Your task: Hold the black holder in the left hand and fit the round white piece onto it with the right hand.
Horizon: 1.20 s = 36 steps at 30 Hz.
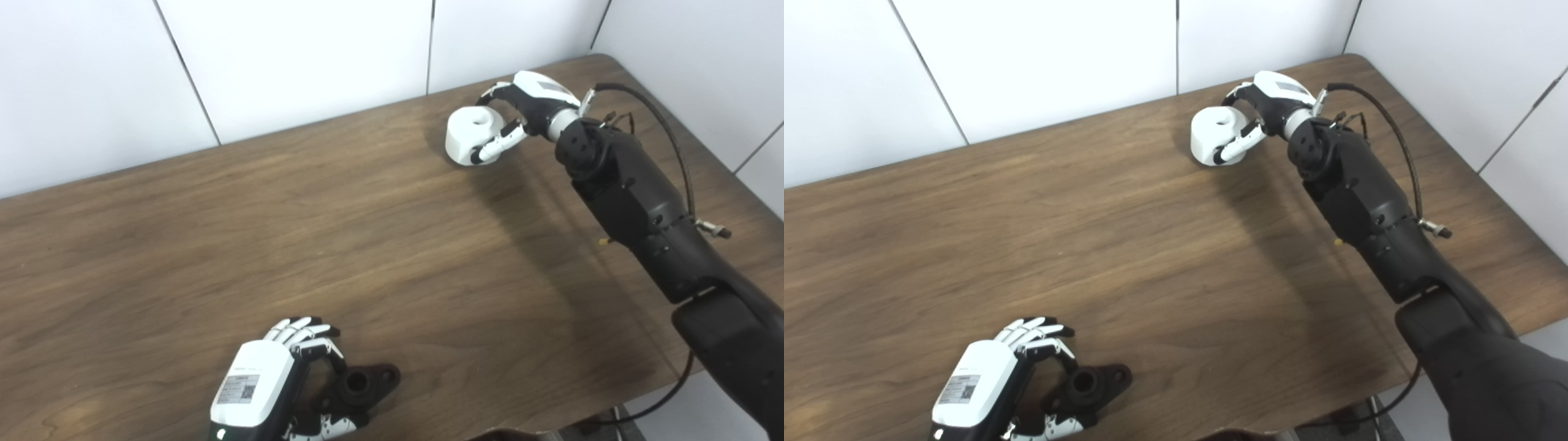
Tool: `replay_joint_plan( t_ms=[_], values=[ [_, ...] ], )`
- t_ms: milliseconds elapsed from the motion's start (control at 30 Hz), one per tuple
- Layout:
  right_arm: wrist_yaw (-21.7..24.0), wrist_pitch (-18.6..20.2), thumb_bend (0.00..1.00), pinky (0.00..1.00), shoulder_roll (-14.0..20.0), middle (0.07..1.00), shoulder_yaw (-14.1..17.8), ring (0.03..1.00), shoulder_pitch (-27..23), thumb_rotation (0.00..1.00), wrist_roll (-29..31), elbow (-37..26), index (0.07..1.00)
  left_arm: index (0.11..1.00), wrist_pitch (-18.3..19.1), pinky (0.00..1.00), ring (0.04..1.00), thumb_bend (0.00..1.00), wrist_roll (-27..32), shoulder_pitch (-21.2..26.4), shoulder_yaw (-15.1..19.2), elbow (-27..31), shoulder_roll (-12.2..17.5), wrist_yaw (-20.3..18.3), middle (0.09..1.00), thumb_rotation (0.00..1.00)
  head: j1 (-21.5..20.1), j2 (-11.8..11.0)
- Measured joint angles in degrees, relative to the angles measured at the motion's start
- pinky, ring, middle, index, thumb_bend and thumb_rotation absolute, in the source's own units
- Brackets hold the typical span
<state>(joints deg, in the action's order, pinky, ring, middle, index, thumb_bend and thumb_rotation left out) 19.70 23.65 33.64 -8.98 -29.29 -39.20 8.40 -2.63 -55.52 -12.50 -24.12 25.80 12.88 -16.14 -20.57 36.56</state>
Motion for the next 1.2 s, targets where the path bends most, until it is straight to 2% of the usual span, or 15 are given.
replay_joint_plan(
  t_ms=[367, 1200],
  values=[
    [-1.0, -0.5, 0.77, 0.92, -0.1, 0.927, -1.3, 0.964, -0.2, 0.29, -0.4, 0.2, 0.710, 0.488, 0.5, 0.87, 0.852, 0.52, -0.4, -0.1, -0.1, 0.4, -0.3, -0.4, 0.776, 0.05, 0.3, 0.4],
    [-1.9, -1.5, 0.77, 0.89, 0.4, 0.916, -1.4, 0.961, -0.2, 0.26, -0.4, 0.2, 0.649, 0.488, 1.2, 0.87, 0.852, 0.52, -0.4, -0.1, -0.3, 0.6, -0.3, -0.8, 0.778, 0.05, 0.2, 0.4]
  ],
)
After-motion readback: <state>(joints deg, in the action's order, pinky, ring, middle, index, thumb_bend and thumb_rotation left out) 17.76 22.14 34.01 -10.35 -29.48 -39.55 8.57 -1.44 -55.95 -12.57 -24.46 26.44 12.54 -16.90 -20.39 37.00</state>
